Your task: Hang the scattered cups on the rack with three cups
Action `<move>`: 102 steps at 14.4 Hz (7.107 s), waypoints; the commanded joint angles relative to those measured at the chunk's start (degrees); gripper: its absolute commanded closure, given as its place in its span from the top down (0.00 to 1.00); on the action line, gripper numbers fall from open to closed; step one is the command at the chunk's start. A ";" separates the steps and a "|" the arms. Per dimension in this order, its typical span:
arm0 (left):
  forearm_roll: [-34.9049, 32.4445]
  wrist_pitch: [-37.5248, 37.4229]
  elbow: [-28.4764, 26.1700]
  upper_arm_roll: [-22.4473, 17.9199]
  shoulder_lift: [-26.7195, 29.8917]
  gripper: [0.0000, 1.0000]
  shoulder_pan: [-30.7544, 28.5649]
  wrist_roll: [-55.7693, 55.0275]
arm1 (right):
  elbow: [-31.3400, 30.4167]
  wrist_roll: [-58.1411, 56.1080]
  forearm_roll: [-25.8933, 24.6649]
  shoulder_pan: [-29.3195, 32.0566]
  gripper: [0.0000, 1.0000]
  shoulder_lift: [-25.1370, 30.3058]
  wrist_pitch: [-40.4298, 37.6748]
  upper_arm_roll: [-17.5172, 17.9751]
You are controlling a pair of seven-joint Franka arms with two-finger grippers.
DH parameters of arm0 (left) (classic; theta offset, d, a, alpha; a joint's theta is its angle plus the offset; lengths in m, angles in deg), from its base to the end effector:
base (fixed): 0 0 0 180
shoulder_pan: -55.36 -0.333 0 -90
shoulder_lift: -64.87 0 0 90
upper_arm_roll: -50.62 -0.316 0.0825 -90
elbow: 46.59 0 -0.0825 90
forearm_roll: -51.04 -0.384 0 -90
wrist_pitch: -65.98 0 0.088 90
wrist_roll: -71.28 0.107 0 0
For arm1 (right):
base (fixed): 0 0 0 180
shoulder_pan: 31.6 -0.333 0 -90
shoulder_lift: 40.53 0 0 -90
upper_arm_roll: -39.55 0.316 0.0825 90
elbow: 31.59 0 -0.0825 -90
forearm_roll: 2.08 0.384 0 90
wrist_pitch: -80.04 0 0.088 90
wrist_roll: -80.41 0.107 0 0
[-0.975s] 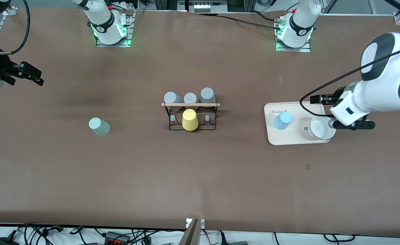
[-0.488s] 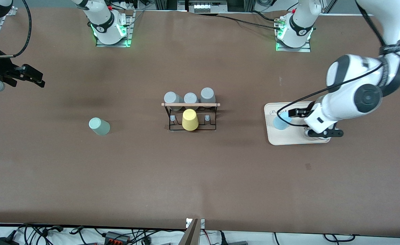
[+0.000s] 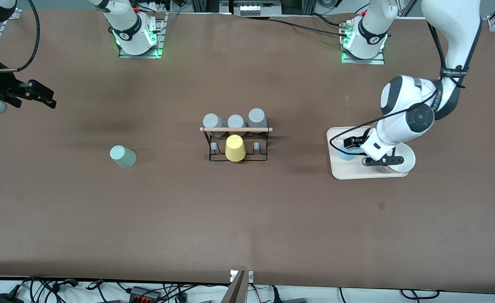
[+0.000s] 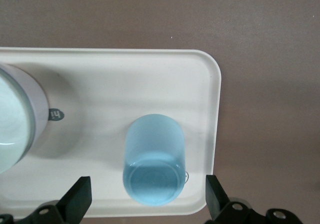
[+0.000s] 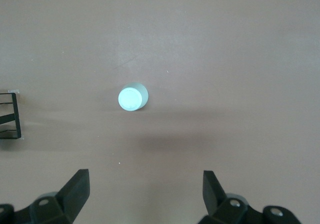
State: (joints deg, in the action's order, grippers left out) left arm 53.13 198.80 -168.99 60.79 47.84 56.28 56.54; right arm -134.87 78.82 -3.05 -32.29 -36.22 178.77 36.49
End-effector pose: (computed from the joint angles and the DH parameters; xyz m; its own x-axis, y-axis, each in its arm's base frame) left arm 0.5488 -0.1078 0.2591 0.9876 0.0910 -0.1277 0.0974 -0.9943 0.0445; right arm 0.5377 -0.0247 0.5685 0.9999 -0.0109 -0.0047 -0.0108 -0.9999 0.0126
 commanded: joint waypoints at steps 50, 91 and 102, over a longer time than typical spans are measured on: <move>0.54 -23.14 51.57 -0.50 -23.58 0.38 31.16 -56.01 | 1.67 -0.17 0.18 -1.16 1.00 -4.05 0.67 -0.01; -1.04 -41.59 30.64 -8.57 13.85 1.00 -1.10 8.29 | 0.27 0.19 0.36 -5.81 1.00 -28.91 19.57 -0.01; -2.71 -45.81 34.95 -13.51 14.92 1.00 -0.39 18.61 | -0.26 5.11 0.36 -6.43 1.00 -34.54 20.55 -0.01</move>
State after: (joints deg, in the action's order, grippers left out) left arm 51.67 154.46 -134.84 47.56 62.26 55.46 74.39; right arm -134.70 82.90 -2.95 -38.47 -70.42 199.94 36.57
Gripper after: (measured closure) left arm 0.000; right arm 0.000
